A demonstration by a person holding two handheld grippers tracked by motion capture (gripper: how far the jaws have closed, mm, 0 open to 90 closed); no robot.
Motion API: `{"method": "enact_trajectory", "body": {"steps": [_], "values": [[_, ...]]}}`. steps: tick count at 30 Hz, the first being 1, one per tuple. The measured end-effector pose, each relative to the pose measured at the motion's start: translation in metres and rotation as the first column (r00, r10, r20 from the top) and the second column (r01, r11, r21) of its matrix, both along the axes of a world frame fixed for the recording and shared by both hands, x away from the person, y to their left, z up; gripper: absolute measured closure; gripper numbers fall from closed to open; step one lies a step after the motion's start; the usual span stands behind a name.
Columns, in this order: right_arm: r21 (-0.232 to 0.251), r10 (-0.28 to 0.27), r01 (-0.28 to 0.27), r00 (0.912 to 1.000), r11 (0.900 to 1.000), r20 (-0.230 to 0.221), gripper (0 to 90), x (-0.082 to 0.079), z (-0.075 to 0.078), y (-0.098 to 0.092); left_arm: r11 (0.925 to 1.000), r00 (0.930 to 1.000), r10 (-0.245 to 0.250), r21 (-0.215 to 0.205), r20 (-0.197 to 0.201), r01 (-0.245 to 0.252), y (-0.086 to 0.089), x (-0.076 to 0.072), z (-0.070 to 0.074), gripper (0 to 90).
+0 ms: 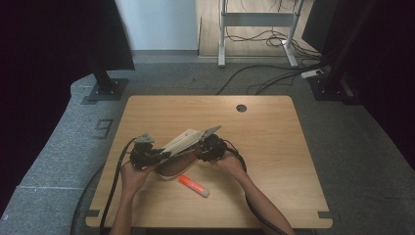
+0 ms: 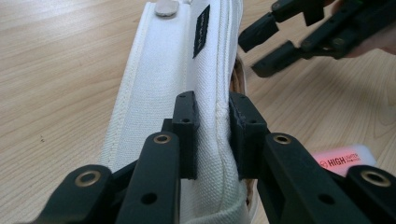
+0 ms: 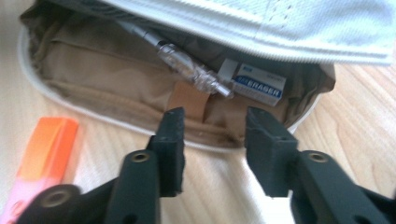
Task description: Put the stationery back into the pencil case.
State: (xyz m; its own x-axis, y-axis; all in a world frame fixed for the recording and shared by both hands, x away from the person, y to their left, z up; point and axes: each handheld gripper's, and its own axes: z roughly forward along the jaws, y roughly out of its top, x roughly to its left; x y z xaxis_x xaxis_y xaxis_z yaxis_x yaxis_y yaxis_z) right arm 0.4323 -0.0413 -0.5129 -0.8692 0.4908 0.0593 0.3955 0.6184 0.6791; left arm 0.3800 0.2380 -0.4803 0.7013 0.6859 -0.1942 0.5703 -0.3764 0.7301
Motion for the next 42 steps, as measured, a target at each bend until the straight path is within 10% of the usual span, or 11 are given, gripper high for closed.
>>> {"method": "enact_trajectory", "body": {"steps": [10,42], "values": [[0.032,0.005,-0.005,0.9998,0.999,-0.017,37.1,-0.021,0.005,-0.013,0.9999,0.9999,0.005,-0.015,-0.01,-0.005,0.001,0.001,-0.001,74.5],[0.022,0.163,-0.162,0.9854,0.987,-0.048,43.7,-0.094,-0.014,-0.002,0.9999,0.9999,-0.002,-0.01,-0.013,0.002,0.0,0.0,-0.002,73.8]]}}
